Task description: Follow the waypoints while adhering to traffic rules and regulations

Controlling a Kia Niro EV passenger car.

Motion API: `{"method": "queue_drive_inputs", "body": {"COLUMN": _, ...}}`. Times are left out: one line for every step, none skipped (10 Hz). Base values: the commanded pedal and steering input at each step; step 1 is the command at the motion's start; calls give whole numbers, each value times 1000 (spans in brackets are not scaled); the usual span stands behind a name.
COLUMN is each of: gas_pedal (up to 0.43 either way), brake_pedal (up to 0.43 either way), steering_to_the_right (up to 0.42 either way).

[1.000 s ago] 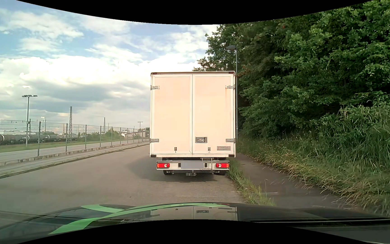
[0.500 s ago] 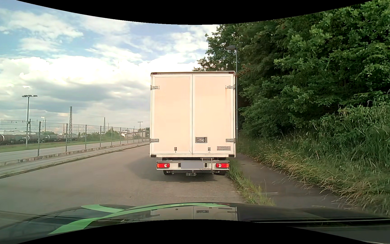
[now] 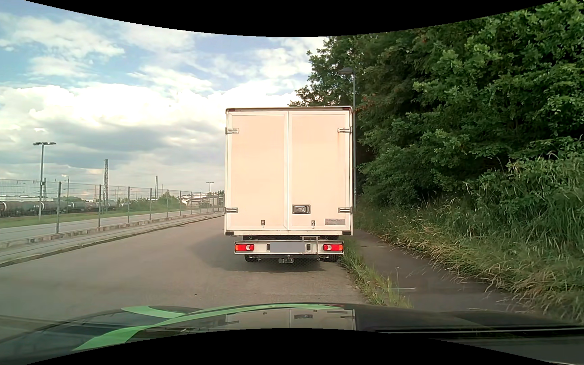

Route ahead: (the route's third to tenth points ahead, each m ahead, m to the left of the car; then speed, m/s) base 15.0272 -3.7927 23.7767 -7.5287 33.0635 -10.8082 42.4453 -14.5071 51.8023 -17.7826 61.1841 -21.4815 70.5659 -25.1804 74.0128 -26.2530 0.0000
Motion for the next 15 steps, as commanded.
{"method": "queue_drive_inputs", "body": {"gas_pedal": 0, "brake_pedal": 128, "steering_to_the_right": -280}}
{"method": "queue_drive_inputs", "body": {"gas_pedal": 0, "brake_pedal": 128, "steering_to_the_right": -300}}
{"method": "queue_drive_inputs", "body": {"gas_pedal": 0, "brake_pedal": 128, "steering_to_the_right": -314}}
{"method": "queue_drive_inputs", "body": {"gas_pedal": 0, "brake_pedal": 128, "steering_to_the_right": -328}}
{"method": "queue_drive_inputs", "body": {"gas_pedal": 0, "brake_pedal": 128, "steering_to_the_right": -332}}
{"method": "queue_drive_inputs", "body": {"gas_pedal": 0, "brake_pedal": 128, "steering_to_the_right": -332}}
{"method": "queue_drive_inputs", "body": {"gas_pedal": 0, "brake_pedal": 116, "steering_to_the_right": -333}}
{"method": "queue_drive_inputs", "body": {"gas_pedal": 0, "brake_pedal": 110, "steering_to_the_right": -345}}
{"method": "queue_drive_inputs", "body": {"gas_pedal": 0, "brake_pedal": 110, "steering_to_the_right": -385}}
{"method": "queue_drive_inputs", "body": {"gas_pedal": 0, "brake_pedal": 116, "steering_to_the_right": -443}}
{"method": "queue_drive_inputs", "body": {"gas_pedal": 0, "brake_pedal": 116, "steering_to_the_right": -522}}
{"method": "queue_drive_inputs", "body": {"gas_pedal": 0, "brake_pedal": 122, "steering_to_the_right": -611}}
{"method": "queue_drive_inputs", "body": {"gas_pedal": 0, "brake_pedal": 122, "steering_to_the_right": -680}}
{"method": "queue_drive_inputs", "body": {"gas_pedal": 0, "brake_pedal": 122, "steering_to_the_right": -707}}
{"method": "queue_drive_inputs", "body": {"gas_pedal": 0, "brake_pedal": 122, "steering_to_the_right": -734}}
